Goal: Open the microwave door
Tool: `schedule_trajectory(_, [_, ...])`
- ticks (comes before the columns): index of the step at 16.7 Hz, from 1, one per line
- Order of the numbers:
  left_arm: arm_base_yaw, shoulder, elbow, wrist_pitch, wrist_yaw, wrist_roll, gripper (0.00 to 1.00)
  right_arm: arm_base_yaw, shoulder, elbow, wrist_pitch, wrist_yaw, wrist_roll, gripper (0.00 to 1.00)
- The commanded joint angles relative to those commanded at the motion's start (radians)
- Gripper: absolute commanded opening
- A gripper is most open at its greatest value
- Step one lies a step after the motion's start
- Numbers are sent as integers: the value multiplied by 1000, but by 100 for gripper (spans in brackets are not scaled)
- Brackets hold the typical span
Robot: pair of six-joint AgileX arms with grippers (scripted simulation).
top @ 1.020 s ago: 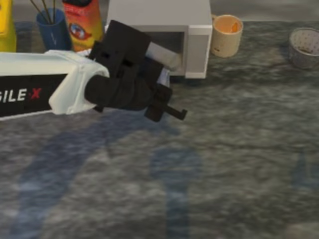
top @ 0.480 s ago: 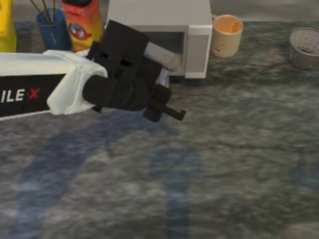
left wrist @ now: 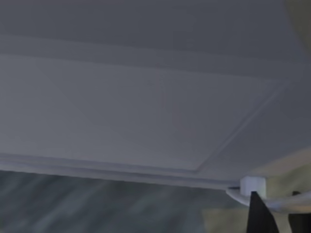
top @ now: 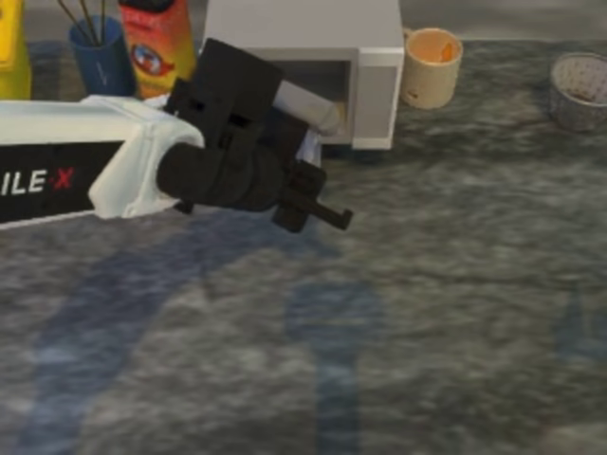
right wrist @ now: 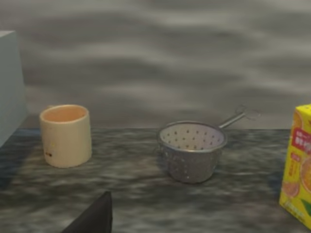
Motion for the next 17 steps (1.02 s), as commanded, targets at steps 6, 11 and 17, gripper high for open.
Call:
schedule_trajectory(6, [0,0,0,0,0,0,0,0,0,0,0,0,0,100])
schedule_trajectory(11, [-7,0,-1,-1,10,-4,0,0,0,0,0,0,0,100])
schedule_trajectory(17, [21,-19,-23,-1,43,50,0,0,0,0,0,0,0,100])
